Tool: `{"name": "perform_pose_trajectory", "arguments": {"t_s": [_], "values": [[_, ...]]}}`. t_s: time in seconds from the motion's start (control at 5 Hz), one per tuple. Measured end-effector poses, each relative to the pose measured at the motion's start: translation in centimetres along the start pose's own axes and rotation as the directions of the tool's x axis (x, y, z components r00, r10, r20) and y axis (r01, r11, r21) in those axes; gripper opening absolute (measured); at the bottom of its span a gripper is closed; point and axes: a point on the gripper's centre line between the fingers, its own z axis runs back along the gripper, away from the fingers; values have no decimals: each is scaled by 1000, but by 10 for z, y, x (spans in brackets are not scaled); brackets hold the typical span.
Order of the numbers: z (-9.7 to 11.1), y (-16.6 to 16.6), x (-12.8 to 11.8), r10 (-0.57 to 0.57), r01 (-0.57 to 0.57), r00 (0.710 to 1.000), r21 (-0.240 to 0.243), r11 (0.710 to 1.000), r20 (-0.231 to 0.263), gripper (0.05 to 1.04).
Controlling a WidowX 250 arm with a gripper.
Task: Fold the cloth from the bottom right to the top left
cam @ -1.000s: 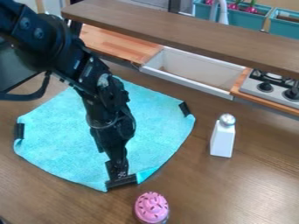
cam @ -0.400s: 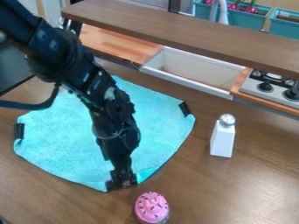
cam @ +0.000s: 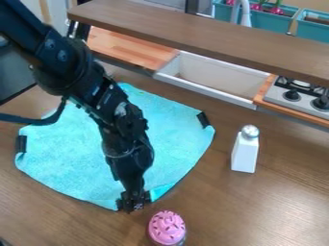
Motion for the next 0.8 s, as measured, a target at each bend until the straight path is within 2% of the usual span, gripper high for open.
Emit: {"name": "perform_pose_trajectory", "arguments": {"t_s": [0.4,0.6,0.8], "values": [[-9,-3,-3,7,-7,1000,-3,1000,-17,993],[-12,-2,-3,26,-26,1000,3,1000,-17,915],[-12,-2,-1,41,-41,999,3,999,-8,620]]}}
